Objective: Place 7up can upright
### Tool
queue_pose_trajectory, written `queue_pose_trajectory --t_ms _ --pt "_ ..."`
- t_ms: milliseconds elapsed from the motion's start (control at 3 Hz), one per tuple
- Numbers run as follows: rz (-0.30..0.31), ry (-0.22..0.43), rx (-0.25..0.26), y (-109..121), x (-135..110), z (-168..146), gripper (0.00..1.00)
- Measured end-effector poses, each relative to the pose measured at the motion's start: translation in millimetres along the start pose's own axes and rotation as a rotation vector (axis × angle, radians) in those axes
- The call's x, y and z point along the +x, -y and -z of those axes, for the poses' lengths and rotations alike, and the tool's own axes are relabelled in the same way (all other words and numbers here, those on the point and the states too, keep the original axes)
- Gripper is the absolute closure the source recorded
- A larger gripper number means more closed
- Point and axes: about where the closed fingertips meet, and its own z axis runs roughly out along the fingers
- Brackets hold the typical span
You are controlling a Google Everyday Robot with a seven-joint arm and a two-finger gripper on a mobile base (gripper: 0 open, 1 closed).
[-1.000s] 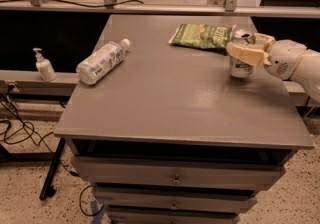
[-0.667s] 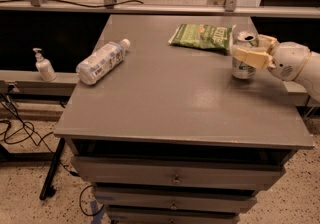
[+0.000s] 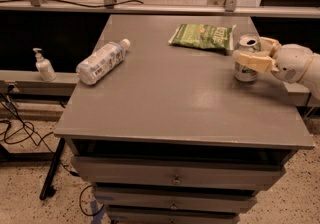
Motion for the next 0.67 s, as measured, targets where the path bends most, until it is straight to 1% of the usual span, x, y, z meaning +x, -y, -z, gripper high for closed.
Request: queue_pose_trajectory --t_ms 667 --pt "0.013 -0.004 -0.005 0.9 4.7 6.8 0.12"
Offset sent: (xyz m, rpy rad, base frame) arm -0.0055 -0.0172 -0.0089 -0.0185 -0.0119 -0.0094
